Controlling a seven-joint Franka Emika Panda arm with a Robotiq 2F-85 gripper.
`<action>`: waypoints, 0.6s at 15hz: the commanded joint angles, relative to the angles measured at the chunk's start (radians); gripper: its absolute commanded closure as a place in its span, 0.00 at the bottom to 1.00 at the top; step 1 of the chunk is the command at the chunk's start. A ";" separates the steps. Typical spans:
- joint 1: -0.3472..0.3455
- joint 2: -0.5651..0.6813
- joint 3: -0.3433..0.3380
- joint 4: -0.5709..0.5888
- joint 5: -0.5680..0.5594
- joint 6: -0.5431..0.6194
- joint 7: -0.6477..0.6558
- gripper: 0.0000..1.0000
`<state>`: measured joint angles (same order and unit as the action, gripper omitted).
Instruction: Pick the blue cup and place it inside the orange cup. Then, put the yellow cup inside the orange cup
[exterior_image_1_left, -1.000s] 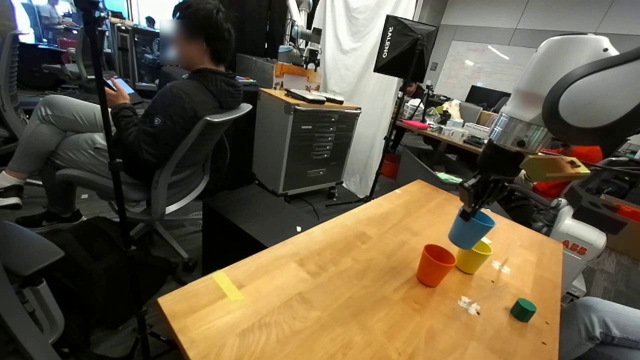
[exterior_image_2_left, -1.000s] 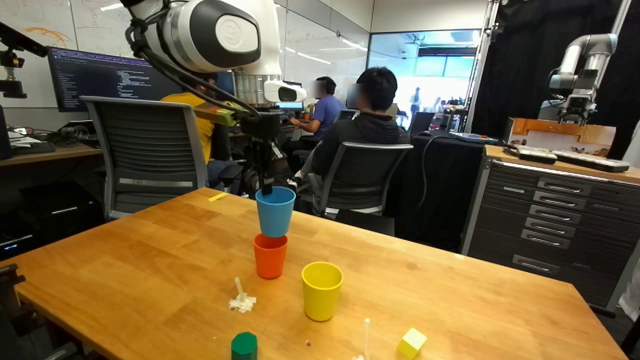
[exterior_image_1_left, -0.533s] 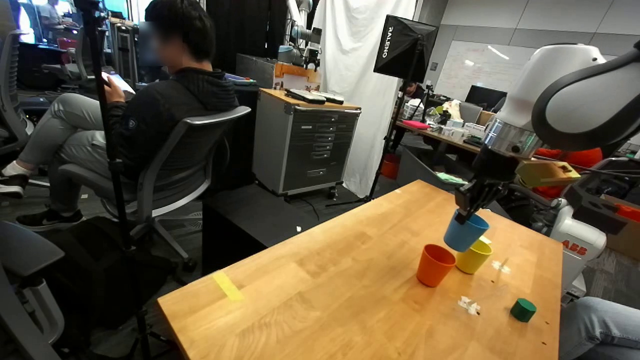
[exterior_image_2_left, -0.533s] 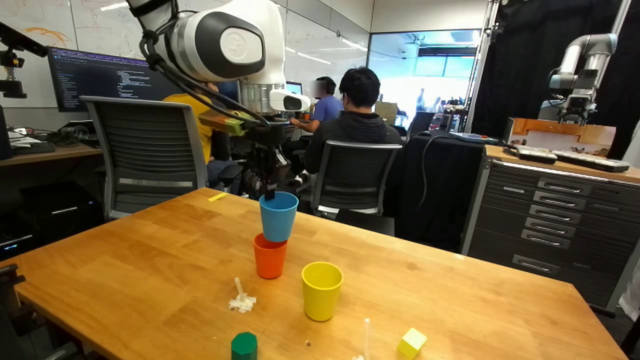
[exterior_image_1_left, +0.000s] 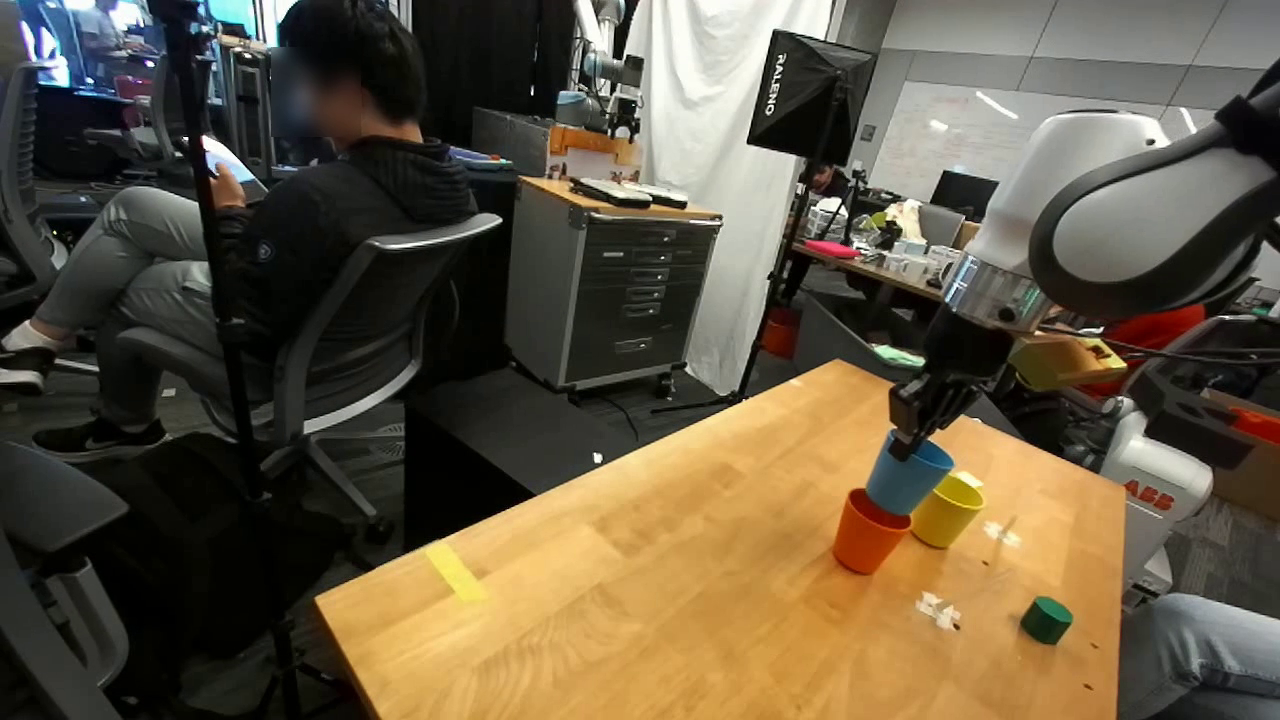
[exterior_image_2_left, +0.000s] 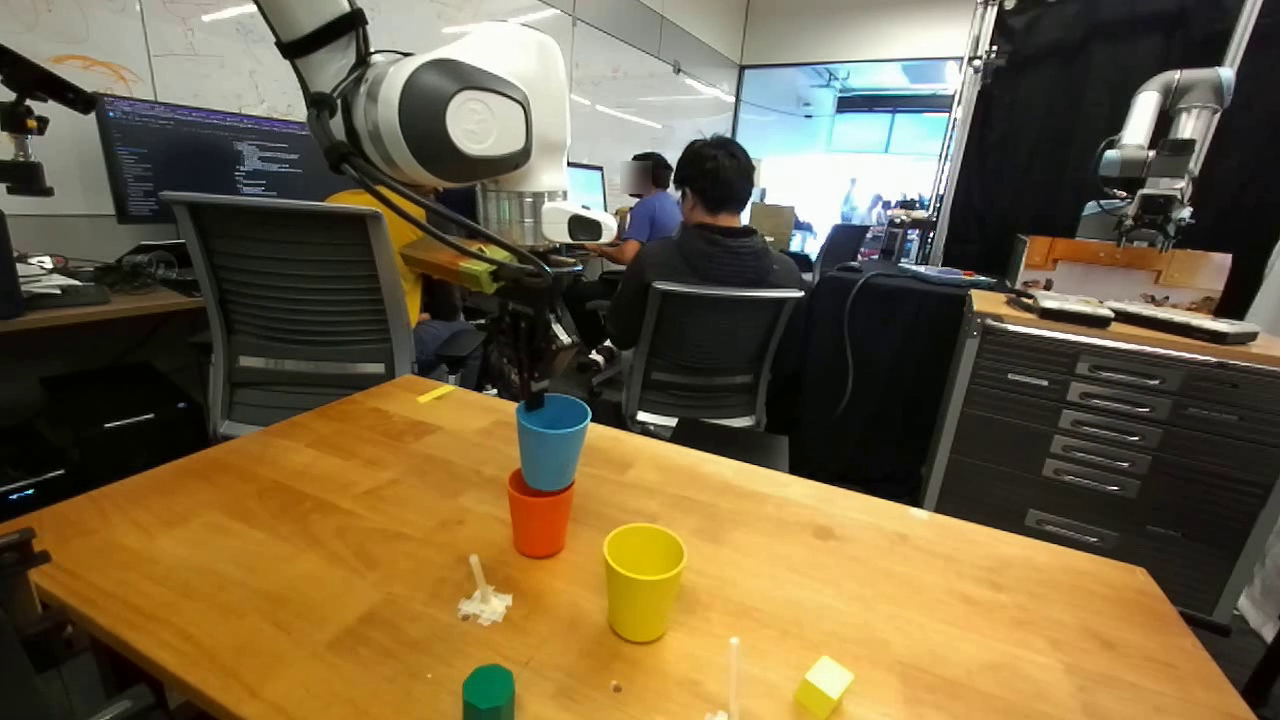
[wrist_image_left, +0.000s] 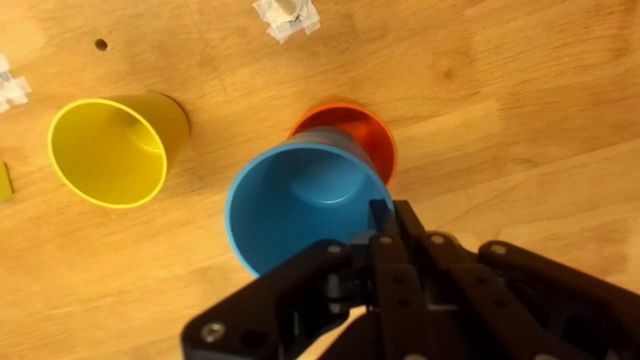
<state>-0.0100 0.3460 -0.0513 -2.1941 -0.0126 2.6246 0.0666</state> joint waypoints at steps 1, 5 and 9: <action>-0.020 0.032 0.024 0.034 0.028 0.005 -0.046 0.95; -0.024 0.051 0.025 0.049 0.031 0.004 -0.054 0.95; -0.023 0.072 0.024 0.062 0.027 0.004 -0.056 0.94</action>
<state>-0.0131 0.3980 -0.0470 -2.1596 -0.0079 2.6246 0.0429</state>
